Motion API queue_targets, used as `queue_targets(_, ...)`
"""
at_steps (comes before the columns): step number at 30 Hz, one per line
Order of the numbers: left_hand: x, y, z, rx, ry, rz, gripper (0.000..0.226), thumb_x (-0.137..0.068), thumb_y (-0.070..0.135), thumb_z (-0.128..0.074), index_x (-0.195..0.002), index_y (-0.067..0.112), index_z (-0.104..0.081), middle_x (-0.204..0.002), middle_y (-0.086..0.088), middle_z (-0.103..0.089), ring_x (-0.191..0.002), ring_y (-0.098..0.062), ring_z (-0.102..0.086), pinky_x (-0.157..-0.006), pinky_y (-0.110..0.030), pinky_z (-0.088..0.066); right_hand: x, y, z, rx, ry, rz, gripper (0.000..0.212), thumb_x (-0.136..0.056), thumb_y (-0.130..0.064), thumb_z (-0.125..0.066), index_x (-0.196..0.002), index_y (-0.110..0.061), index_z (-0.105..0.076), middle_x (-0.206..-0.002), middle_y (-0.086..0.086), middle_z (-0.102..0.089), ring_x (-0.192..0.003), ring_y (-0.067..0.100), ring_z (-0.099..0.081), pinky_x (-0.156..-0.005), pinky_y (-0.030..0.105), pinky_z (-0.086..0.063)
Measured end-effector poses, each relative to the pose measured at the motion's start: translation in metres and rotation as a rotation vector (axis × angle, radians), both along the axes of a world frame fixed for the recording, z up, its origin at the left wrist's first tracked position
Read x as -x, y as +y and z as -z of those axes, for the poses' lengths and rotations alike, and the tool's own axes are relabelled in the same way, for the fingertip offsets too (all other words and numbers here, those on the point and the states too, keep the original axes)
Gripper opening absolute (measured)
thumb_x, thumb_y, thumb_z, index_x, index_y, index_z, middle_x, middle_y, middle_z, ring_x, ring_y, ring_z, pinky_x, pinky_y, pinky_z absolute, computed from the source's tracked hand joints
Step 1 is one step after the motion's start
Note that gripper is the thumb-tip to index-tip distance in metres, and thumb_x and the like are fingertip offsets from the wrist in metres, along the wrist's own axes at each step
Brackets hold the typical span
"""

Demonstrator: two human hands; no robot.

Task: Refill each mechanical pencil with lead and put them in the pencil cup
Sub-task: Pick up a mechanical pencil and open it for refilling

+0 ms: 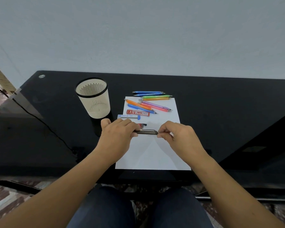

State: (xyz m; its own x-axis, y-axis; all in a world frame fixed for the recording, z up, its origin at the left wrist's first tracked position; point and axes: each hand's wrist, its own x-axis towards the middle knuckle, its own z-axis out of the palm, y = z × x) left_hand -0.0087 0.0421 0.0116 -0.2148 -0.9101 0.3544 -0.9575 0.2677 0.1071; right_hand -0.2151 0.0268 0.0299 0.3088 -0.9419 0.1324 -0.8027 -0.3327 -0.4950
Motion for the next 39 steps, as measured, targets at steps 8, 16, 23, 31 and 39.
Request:
queue_targets(8, -0.001, -0.001, 0.009, 0.107, 0.008, -0.069, 0.021, -0.076, 0.023, -0.080, -0.093, 0.023, -0.068, -0.089, 0.005, -0.070, -0.074, -0.018, -0.061, -0.071, -0.030, -0.009, -0.004, 0.001, 0.009, 0.044, 0.011, 0.001, 0.038, -0.090, -0.037, -0.059, -0.128, -0.030, -0.053, -0.130, -0.009, -0.054, -0.114, 0.007, -0.052, -0.091, 0.019, -0.041)
queue_targets(16, 0.011, 0.002, 0.008, 0.191, 0.053, 0.005, 0.024, -0.075, 0.025, -0.081, -0.094, 0.020, -0.067, -0.090, 0.003, -0.069, -0.080, -0.019, -0.064, -0.071, -0.029, -0.009, -0.013, 0.003, 0.007, -0.060, -0.237, 0.075, 0.048, -0.089, -0.034, -0.062, -0.134, -0.034, -0.047, -0.126, -0.013, -0.056, -0.091, -0.001, -0.054, -0.076, 0.001, -0.035)
queue_targets(23, 0.026, 0.002, 0.012, 0.259, 0.094, -0.024, 0.020, -0.077, 0.026, -0.078, -0.090, 0.018, -0.065, -0.083, 0.001, -0.066, -0.072, -0.019, -0.062, -0.070, -0.034, -0.019, -0.024, 0.007, 0.002, -0.075, -0.565, 0.200, 0.049, -0.088, -0.024, -0.065, -0.131, -0.030, -0.043, -0.100, -0.017, -0.058, -0.082, -0.006, -0.057, -0.065, -0.003, -0.042)
queue_targets(31, 0.032, 0.000, 0.016, 0.223, 0.145, -0.009, 0.020, -0.080, 0.030, -0.076, -0.092, 0.019, -0.064, -0.081, 0.004, -0.065, -0.072, -0.017, -0.060, -0.070, -0.032, -0.017, -0.028, -0.001, 0.005, -0.100, -0.731, 0.299, 0.043, -0.085, -0.018, -0.070, -0.119, -0.032, -0.047, -0.088, -0.009, -0.069, -0.081, 0.000, -0.066, -0.071, 0.016, -0.054)
queue_targets(39, 0.015, -0.004, 0.024, 0.007, -0.011, -0.025, 0.033, -0.091, 0.045, -0.056, -0.120, 0.028, -0.060, -0.112, 0.009, -0.063, -0.103, -0.013, -0.057, -0.087, -0.037, -0.025, -0.022, -0.009, -0.007, -0.012, -0.643, 0.306, 0.042, -0.087, -0.019, -0.066, -0.113, -0.038, -0.038, -0.087, -0.022, -0.055, -0.077, -0.002, -0.062, -0.057, 0.002, -0.046)
